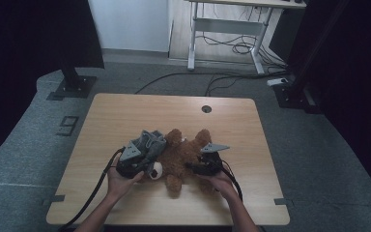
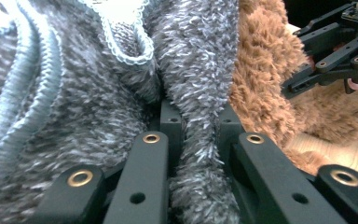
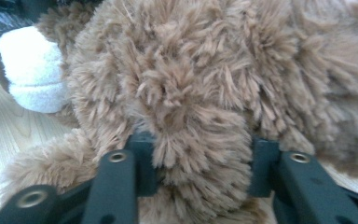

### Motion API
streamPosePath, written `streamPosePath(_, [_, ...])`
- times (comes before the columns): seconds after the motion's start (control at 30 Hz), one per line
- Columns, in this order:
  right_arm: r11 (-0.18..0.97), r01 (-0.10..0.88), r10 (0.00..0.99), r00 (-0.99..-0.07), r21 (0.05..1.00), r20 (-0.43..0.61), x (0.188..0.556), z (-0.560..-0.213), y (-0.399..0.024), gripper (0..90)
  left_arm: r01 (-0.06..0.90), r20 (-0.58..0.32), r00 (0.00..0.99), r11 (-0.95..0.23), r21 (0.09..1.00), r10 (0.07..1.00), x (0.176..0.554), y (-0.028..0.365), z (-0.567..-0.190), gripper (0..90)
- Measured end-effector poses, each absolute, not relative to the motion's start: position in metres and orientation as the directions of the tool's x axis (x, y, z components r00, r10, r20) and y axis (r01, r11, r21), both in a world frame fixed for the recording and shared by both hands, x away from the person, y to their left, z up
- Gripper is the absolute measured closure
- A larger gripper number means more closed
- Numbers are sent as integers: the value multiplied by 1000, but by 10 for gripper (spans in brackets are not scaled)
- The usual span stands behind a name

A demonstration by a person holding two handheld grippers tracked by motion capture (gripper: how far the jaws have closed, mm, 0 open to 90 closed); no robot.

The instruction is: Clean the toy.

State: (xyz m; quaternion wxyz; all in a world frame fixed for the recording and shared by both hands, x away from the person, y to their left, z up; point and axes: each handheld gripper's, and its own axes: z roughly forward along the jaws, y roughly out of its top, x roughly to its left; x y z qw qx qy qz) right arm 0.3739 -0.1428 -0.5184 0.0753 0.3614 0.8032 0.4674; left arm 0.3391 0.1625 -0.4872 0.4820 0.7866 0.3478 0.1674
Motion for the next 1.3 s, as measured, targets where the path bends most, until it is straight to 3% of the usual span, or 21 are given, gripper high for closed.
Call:
streamPosePath(0.53, [208,462,697,-688,862,201,367,-518,-144,690,354,-55,686,-267,896,725,345,166,-476,774])
streamPosePath(0.73, [165,350,739,-663,922,119,379,-515,-138,711,357,-60,660,-242,902,748,363,169,-469,772])
streamPosePath(0.87, [216,249,700,-713,944,28,377,-516,-132,701,350,-76,663,-219,911,744,363,174,-462,771])
streamPosePath(1.1, [302,186,617,-786,935,-43,349,-530,-132,695,315,-85,673,-181,932,735,355,172,-447,769])
streamPosePath(1.3, [325,202,610,-792,924,-42,335,-535,-137,669,372,-88,714,-269,889,695,354,156,-462,770])
